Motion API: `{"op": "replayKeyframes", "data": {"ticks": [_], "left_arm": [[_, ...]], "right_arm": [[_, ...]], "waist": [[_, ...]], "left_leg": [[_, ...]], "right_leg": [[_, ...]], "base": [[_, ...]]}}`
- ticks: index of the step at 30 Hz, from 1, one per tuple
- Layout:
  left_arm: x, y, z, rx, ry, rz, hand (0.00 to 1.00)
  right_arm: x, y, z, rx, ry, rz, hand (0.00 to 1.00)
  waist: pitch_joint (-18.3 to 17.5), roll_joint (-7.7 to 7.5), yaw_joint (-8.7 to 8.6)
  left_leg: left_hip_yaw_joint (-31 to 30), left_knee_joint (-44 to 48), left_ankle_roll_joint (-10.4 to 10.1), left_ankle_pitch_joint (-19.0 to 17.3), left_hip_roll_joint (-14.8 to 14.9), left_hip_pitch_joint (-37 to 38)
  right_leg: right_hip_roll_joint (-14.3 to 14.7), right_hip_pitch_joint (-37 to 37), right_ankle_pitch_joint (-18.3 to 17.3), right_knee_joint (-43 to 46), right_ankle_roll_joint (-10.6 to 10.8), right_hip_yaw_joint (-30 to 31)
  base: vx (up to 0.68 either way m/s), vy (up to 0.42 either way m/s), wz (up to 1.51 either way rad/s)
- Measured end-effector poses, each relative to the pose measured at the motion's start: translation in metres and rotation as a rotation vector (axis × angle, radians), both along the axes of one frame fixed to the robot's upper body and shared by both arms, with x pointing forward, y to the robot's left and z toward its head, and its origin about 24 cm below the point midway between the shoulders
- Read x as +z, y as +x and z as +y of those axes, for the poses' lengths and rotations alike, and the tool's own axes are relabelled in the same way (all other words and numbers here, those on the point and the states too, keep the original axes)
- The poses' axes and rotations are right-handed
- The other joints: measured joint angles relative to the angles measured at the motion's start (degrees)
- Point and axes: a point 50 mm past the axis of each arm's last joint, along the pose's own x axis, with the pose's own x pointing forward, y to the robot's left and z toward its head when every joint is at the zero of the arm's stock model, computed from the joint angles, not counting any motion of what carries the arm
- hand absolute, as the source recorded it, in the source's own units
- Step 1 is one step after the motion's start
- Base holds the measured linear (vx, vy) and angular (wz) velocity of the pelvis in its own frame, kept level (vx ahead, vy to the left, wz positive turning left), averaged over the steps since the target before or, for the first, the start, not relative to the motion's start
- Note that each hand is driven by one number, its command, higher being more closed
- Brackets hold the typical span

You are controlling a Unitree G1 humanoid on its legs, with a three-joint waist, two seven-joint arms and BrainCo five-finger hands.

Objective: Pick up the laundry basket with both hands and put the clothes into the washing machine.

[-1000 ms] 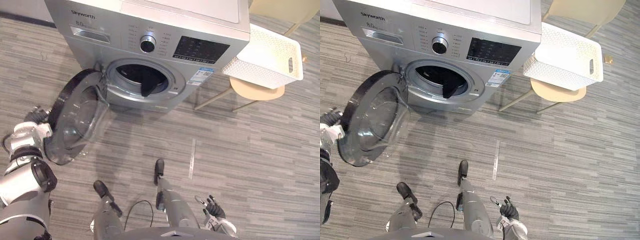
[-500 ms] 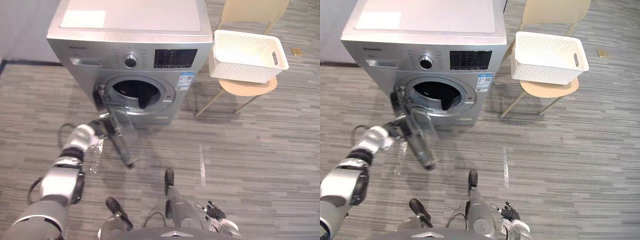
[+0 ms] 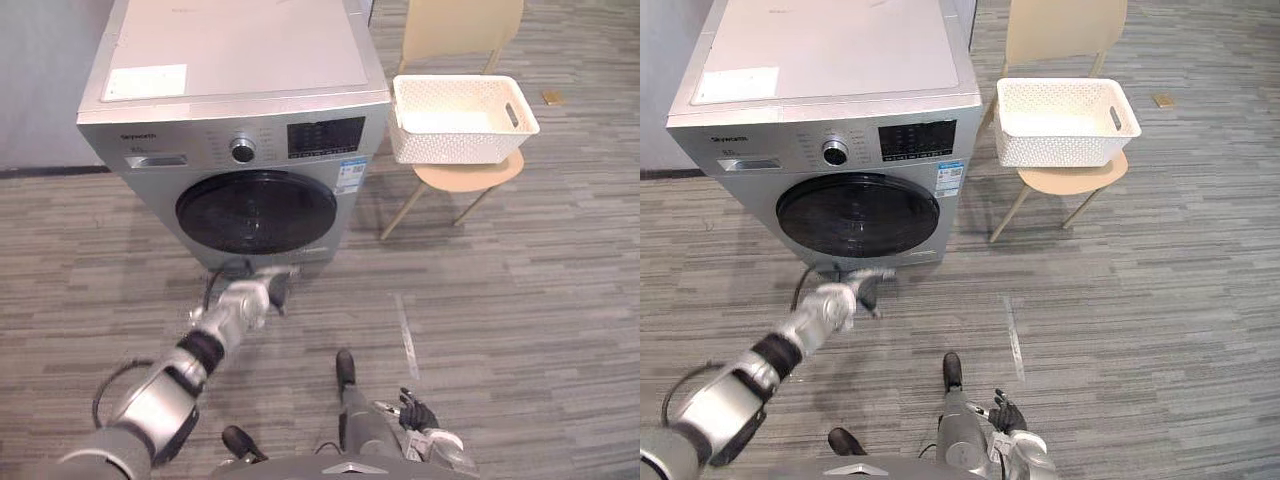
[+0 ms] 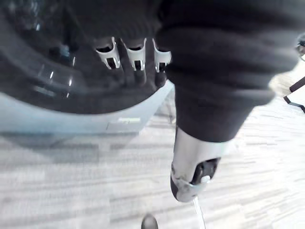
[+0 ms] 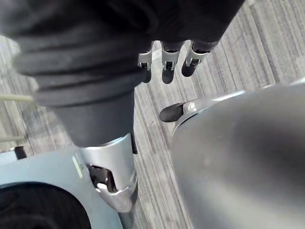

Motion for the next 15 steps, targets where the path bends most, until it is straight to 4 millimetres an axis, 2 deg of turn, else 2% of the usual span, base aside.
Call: {"op": "replayKeyframes", "data": {"ticks": [2,3,4,5,7,10,12,13,15], "left_arm": [[-0.014,-0.023,0.005,0.048,-0.088,0.078,0.00],[-0.024,-0.042,0.011,0.098,-0.156,0.141,0.00],[-0.030,-0.059,0.020,0.154,-0.218,0.189,0.00],[-0.033,-0.069,0.025,0.182,-0.242,0.212,0.00],[-0.044,-0.100,0.049,0.320,-0.325,0.292,0.00],[-0.052,-0.117,0.073,0.513,-0.421,0.325,0.00],[-0.062,-0.121,0.079,0.637,-0.479,0.333,0.00],[-0.065,-0.120,0.079,0.670,-0.492,0.328,0.00],[-0.072,-0.110,0.074,0.755,-0.518,0.289,0.00]], "right_arm": [[0.000,0.002,0.001,-0.001,0.003,-0.004,0.00],[0.000,0.001,0.000,-0.004,0.003,0.000,0.00],[-0.001,0.000,-0.001,-0.009,0.003,0.006,0.00],[-0.001,-0.001,-0.001,-0.012,0.003,0.009,0.00],[-0.004,-0.005,-0.003,-0.023,0.004,0.031,0.00],[-0.007,-0.009,-0.005,-0.021,0.002,0.056,0.00],[-0.010,-0.012,-0.008,-0.021,-0.002,0.081,0.00],[-0.010,-0.012,-0.008,-0.020,-0.004,0.086,0.00],[-0.013,-0.016,-0.013,-0.029,-0.019,0.110,0.00]], "waist": [[-0.02,0.35,0.63],[-0.24,0.72,1.58],[-0.58,1.25,2.51],[-0.79,1.58,2.79],[-1.95,2.85,4.39],[-2.98,3.44,6.21],[-3.16,3.36,6.42],[-3.13,3.11,6.27],[-3.15,3.15,6.13]], "left_leg": [[-1.29,0.00,0.03,0.02,-0.03,-0.18],[-2.07,0.00,0.04,0.02,-0.05,-0.22],[-3.04,-0.01,0.12,0.02,-0.10,-0.30],[-3.48,-0.02,0.17,-0.03,-0.09,-0.36],[-4.90,-0.03,-0.02,-0.40,-0.18,-0.76],[-7.02,-0.02,0.02,-0.37,-0.28,-1.66],[-10.05,0.78,0.37,-0.54,-0.31,-2.52],[-11.66,2.69,1.03,-1.16,-0.14,-3.95],[-15.65,14.61,3.52,-5.46,1.41,-11.71]], "right_leg": [[-0.19,0.69,-0.29,0.00,-0.07,-1.06],[-0.41,1.24,-0.61,-0.02,-0.09,-1.89],[-0.65,1.77,-0.97,-0.02,-0.17,-2.71],[-0.78,2.01,-1.16,-0.03,-0.04,-3.27],[-1.08,2.66,-2.31,-0.04,0.49,-4.42],[-1.50,3.22,-2.84,-0.03,0.61,-6.55],[-2.21,4.92,-3.47,-0.02,1.00,-9.72],[-2.64,5.49,-3.67,-0.02,1.23,-11.20],[-4.19,7.68,-3.48,-0.01,1.26,-17.41]], "base": [[-0.01,0.004,0.36],[-0.01,0.018,0.36],[-0.01,0.018,0.38],[0.00,0.014,0.35],[0.01,0.006,0.32],[0.02,0.002,0.34],[0.03,0.001,0.67],[0.04,0.016,1.21],[0.00,0.049,1.25]]}}
